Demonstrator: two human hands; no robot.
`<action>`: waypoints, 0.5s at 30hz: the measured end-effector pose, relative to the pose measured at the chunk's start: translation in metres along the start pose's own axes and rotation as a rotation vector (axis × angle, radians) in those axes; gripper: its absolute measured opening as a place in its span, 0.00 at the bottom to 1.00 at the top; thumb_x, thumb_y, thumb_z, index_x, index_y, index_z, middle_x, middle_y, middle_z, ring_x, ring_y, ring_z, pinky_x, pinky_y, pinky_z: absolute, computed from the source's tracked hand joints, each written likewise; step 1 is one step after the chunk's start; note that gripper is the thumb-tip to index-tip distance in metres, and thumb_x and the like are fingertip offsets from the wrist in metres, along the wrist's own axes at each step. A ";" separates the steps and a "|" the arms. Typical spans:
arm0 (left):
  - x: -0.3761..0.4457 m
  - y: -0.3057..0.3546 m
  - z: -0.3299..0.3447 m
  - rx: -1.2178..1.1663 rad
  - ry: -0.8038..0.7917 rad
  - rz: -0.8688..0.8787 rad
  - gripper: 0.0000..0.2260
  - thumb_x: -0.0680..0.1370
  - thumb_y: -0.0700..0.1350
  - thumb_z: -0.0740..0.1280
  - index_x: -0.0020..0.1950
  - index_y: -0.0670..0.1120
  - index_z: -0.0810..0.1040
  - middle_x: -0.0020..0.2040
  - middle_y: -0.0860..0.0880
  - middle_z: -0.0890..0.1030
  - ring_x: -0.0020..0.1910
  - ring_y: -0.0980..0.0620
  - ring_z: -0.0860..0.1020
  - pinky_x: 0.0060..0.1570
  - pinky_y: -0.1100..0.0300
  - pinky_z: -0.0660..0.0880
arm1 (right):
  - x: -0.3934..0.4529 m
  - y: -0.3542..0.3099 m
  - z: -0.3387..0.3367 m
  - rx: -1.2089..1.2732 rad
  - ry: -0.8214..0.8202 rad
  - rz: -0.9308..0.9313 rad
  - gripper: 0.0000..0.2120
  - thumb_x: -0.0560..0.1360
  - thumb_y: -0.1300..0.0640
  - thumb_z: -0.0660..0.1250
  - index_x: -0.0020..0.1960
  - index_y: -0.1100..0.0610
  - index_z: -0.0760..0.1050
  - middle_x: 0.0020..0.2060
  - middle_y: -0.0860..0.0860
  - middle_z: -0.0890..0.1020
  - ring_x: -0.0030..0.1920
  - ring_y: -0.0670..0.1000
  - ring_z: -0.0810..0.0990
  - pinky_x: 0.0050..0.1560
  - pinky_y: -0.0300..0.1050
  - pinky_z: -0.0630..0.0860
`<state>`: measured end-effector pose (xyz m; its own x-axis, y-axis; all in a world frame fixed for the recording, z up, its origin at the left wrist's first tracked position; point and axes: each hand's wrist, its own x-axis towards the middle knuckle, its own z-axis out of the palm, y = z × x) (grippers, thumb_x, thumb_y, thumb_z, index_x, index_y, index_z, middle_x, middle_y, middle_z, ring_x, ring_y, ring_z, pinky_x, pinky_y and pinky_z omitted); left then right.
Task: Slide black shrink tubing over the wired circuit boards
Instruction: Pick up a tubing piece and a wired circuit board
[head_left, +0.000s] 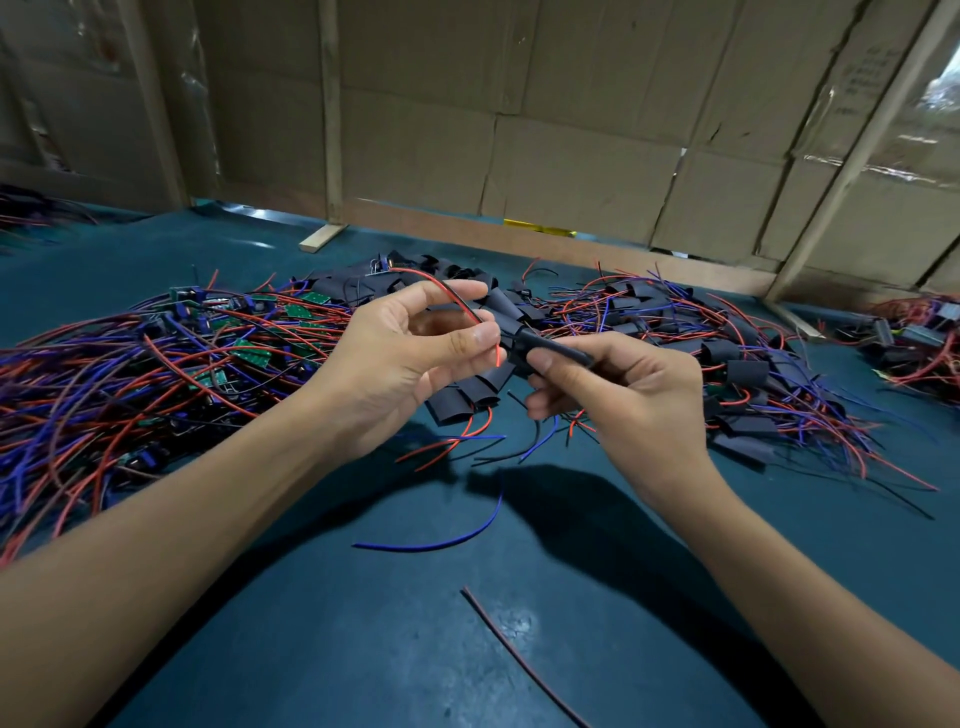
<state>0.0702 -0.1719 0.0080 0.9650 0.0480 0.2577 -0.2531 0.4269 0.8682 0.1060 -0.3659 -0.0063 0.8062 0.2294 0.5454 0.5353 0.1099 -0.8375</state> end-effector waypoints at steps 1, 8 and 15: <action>0.000 0.000 0.000 0.013 -0.008 0.003 0.16 0.70 0.35 0.72 0.58 0.38 0.80 0.40 0.45 0.82 0.40 0.51 0.82 0.44 0.61 0.81 | 0.000 -0.001 0.000 0.018 -0.007 0.016 0.02 0.74 0.68 0.73 0.47 0.67 0.83 0.34 0.62 0.83 0.30 0.58 0.84 0.35 0.45 0.82; -0.005 -0.002 0.007 0.182 -0.029 0.062 0.11 0.74 0.43 0.68 0.53 0.39 0.80 0.40 0.47 0.84 0.37 0.52 0.81 0.28 0.64 0.72 | 0.000 -0.004 0.000 0.055 -0.055 0.071 0.02 0.74 0.69 0.73 0.46 0.65 0.83 0.32 0.58 0.84 0.30 0.57 0.83 0.35 0.46 0.82; -0.003 0.002 0.006 0.121 -0.036 0.086 0.08 0.72 0.38 0.70 0.50 0.39 0.80 0.39 0.46 0.84 0.38 0.52 0.82 0.33 0.64 0.75 | 0.001 -0.007 -0.001 0.107 -0.109 0.134 0.07 0.70 0.62 0.74 0.46 0.65 0.82 0.33 0.58 0.85 0.30 0.58 0.84 0.35 0.49 0.83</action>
<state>0.0663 -0.1767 0.0118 0.9371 0.0465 0.3459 -0.3428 0.3103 0.8867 0.1035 -0.3674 -0.0001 0.8330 0.3516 0.4271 0.3909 0.1722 -0.9042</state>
